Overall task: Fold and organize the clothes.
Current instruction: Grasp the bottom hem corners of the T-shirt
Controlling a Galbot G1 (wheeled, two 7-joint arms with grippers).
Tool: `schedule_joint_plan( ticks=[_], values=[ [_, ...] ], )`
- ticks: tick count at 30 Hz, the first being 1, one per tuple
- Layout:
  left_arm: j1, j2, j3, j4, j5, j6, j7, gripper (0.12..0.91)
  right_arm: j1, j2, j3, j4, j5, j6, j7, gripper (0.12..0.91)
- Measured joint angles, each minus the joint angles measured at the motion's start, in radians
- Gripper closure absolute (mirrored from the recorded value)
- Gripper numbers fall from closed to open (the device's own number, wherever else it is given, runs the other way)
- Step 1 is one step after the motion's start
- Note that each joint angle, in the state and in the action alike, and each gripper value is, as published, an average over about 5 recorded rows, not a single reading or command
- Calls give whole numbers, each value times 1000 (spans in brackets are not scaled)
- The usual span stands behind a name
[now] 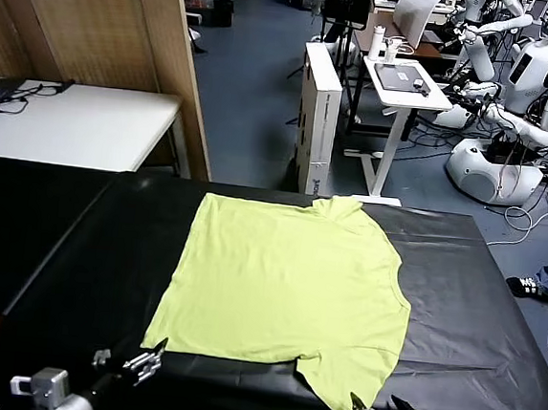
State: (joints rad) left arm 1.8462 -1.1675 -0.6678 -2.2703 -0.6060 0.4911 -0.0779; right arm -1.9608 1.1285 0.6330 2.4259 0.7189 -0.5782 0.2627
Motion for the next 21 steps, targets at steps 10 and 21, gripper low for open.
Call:
schedule_joint_plan(
  ticks=[10,21],
  values=[
    [-1,-15,3,22,12,-10,-1,123,22,8,-13,-25,-3,1,0,119],
    [0,-20,3,28,14,-17,-1,279,24,15,-19,-40,-9,-2,-7,321]
  ],
)
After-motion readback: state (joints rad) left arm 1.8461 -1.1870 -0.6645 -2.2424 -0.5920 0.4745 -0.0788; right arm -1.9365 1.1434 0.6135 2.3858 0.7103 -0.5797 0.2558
